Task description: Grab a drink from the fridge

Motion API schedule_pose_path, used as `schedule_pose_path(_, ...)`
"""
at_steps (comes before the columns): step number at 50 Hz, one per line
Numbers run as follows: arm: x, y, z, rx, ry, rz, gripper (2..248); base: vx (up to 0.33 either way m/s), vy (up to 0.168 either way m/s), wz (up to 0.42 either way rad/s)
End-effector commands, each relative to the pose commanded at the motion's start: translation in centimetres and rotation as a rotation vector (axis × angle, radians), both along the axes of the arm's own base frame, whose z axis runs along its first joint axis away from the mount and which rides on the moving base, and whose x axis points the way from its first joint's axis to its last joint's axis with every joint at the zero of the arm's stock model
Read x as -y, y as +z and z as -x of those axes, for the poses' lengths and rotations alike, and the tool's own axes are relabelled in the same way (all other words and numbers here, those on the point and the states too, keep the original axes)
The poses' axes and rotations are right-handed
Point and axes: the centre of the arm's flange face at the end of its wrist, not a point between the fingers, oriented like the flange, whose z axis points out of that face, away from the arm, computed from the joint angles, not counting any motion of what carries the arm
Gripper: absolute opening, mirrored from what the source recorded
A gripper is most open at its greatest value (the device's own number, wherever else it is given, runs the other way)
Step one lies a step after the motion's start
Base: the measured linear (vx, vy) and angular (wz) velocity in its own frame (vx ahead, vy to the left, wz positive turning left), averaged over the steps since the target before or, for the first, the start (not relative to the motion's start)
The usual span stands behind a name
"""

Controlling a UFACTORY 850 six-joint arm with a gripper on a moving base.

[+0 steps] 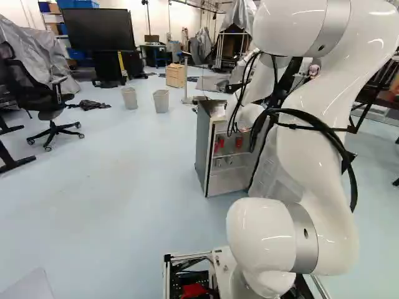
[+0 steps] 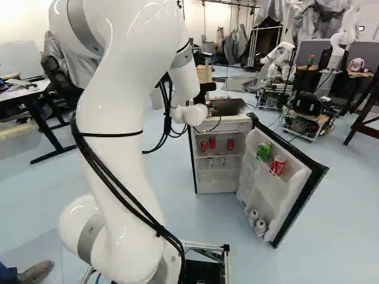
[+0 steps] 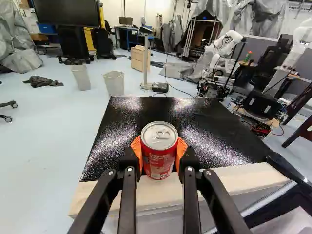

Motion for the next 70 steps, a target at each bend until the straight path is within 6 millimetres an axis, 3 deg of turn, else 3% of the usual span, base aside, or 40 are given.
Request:
schedule_pose_path(13,0.0,0.1,0.0,-0.003,-0.001,0.0,90,0.0,0.0,0.0)
schedule_pose_path(35,0.0,2.0,0.2,0.028,-0.001,0.009,90,0.0,0.0,0.0)
schedule_pose_path(70,0.0,1.7,0.3,-0.02,-0.006,0.007,90,0.0,0.0,0.0)
